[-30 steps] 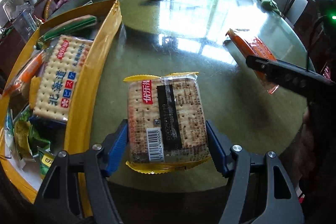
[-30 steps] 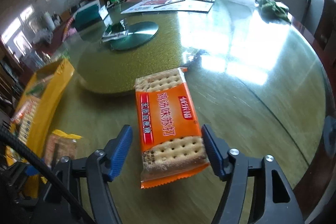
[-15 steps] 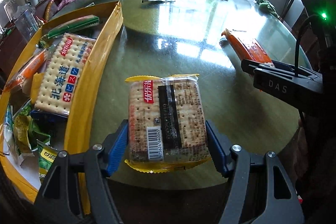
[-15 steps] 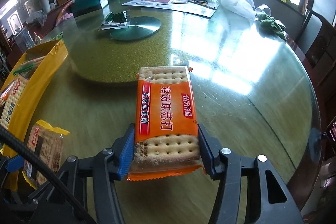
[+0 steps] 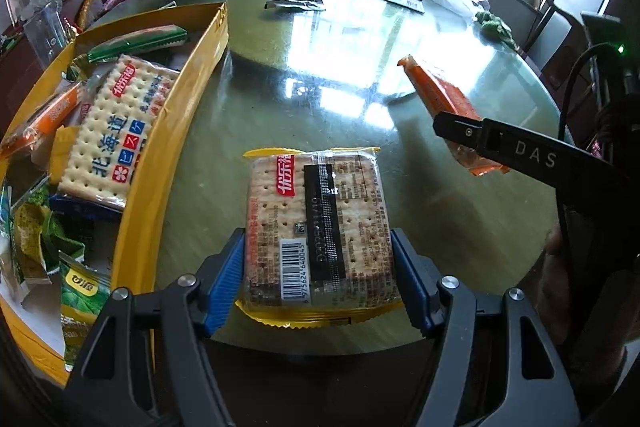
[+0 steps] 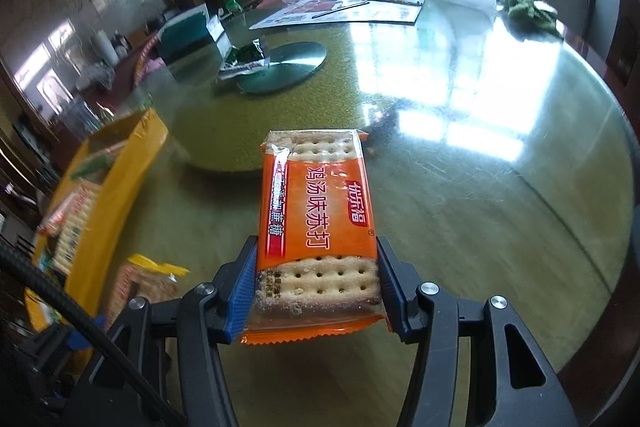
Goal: Organize snacks
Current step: 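Carry both held cracker packs over the yellow tray, then lower both cracker packs into the tray and open both grippers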
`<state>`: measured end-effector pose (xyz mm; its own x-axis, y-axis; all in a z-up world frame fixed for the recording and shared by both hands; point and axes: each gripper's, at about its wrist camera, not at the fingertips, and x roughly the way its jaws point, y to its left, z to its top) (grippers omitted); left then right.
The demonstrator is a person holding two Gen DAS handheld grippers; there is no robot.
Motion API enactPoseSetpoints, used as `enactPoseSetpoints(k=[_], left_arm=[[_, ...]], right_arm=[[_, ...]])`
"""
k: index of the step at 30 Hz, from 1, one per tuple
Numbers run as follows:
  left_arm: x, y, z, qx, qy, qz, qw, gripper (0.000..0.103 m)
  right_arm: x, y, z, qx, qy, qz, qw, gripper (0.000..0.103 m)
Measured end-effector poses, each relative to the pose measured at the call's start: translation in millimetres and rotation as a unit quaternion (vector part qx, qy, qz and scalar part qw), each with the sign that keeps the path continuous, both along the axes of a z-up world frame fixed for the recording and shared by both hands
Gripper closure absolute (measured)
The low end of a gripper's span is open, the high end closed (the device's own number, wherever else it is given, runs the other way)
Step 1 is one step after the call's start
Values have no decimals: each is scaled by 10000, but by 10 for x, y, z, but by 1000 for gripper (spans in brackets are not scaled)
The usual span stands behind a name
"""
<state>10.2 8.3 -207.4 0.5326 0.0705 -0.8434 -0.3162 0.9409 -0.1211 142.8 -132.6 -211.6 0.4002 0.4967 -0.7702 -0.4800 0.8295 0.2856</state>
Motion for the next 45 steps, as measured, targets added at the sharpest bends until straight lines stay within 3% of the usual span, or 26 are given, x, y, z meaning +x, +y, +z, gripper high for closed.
enactPoseSetpoints(k=[7, 24, 45], left_arm=[[-53, 6, 112, -221, -189, -19, 9996, 33], [-368, 248, 713, -534, -996, 204, 9934, 33], [-895, 1038, 925, -541, -1439, 1197, 9808, 33]], right_arm=[[9, -44, 4, 478, 273, 25, 9985, 48], [-124, 32, 282, 1075, 170, 262, 9937, 48], [-545, 878, 600, 1072, 71, 1207, 9869, 48]])
